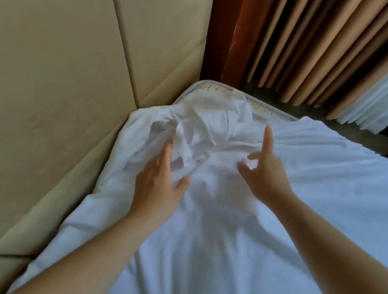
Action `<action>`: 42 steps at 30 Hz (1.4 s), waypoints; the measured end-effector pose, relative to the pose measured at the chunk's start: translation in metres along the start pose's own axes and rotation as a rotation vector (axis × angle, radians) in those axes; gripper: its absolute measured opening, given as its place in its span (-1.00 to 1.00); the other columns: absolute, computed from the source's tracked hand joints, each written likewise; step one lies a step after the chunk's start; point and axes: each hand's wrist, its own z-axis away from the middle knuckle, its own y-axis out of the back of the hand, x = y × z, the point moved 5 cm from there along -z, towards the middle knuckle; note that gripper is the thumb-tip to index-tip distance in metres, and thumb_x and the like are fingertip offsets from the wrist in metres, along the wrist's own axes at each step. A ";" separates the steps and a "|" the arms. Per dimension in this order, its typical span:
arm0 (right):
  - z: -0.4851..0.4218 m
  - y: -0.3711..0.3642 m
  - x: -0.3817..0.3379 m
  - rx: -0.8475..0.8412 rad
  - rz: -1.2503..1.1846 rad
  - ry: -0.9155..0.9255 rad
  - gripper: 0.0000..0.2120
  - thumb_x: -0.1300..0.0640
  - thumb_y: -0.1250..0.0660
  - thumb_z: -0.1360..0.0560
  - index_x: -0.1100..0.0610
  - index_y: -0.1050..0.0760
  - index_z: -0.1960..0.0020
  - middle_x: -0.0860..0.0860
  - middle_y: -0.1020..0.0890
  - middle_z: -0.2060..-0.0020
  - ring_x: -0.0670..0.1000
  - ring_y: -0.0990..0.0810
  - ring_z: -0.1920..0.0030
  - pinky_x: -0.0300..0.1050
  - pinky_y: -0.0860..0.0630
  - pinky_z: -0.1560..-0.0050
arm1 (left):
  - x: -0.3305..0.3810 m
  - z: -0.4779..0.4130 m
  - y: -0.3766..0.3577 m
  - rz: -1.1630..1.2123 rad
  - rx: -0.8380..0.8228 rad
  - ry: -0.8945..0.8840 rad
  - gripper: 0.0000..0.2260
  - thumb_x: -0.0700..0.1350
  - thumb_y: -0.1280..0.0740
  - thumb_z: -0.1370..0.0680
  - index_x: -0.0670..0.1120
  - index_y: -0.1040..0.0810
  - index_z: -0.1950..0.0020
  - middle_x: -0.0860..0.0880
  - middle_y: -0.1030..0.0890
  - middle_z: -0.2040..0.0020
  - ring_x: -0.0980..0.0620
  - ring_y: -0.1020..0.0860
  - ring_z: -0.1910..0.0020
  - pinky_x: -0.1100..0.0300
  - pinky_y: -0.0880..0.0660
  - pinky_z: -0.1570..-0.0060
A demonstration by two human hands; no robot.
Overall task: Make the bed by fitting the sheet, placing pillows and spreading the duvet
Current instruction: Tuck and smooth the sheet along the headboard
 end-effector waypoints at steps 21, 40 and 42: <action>-0.014 -0.012 -0.001 0.183 0.331 0.080 -0.78 0.16 -0.09 -0.57 0.18 -0.30 0.23 0.27 -0.54 0.19 0.21 -0.33 0.26 -0.03 -0.20 0.27 | -0.021 -0.031 0.008 -0.102 0.007 0.105 -0.48 0.12 -0.29 -0.52 0.05 -0.25 -0.43 -0.03 -0.58 0.11 -0.08 -0.54 0.07 0.02 -0.51 0.04; -0.005 -0.066 0.017 0.256 0.279 0.213 -0.42 -0.11 0.04 -0.47 -0.02 -0.21 -0.48 0.06 -0.24 -0.48 0.07 -0.14 -0.50 -0.05 0.07 -0.40 | -0.026 -0.095 0.011 0.138 0.168 0.191 -0.83 -0.23 -0.10 -0.59 -0.10 -0.45 -0.10 -0.09 -0.60 0.20 -0.05 -0.60 0.22 0.00 -0.58 0.04; -0.011 -0.066 0.017 0.260 0.314 0.247 -0.42 -0.11 0.02 -0.48 0.01 -0.23 -0.47 0.08 -0.30 -0.45 0.09 -0.20 -0.48 -0.03 0.03 -0.39 | -0.026 -0.089 0.006 0.204 0.208 0.147 -0.79 -0.28 -0.15 -0.58 -0.14 -0.46 -0.17 -0.06 -0.59 0.13 0.01 -0.57 0.14 0.21 -0.52 -0.02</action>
